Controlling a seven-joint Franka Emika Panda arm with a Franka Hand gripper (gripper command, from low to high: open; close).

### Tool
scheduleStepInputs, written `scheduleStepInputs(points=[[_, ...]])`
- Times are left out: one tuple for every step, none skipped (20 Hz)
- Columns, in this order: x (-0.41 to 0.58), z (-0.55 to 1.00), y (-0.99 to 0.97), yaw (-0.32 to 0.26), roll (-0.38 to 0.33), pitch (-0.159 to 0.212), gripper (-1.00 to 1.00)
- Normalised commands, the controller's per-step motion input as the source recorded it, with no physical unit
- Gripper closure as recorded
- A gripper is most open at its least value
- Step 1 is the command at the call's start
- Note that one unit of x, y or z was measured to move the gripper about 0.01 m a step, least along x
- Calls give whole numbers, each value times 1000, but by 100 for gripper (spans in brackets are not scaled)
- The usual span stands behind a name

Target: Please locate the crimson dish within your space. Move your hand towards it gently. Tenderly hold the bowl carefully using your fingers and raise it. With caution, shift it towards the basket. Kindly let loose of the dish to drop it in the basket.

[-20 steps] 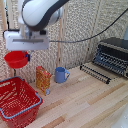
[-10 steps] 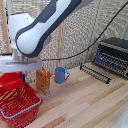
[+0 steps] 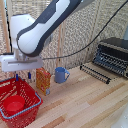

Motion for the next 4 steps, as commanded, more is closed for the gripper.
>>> scheduleStepInputs(points=[[177, 820, -411, 102, 0, -135, -100], [229, 797, -263, 126, -34, -133, -100], [209, 657, -217, 135, -71, -132, -100], [157, 286, -94, 126, -81, -74, -100]])
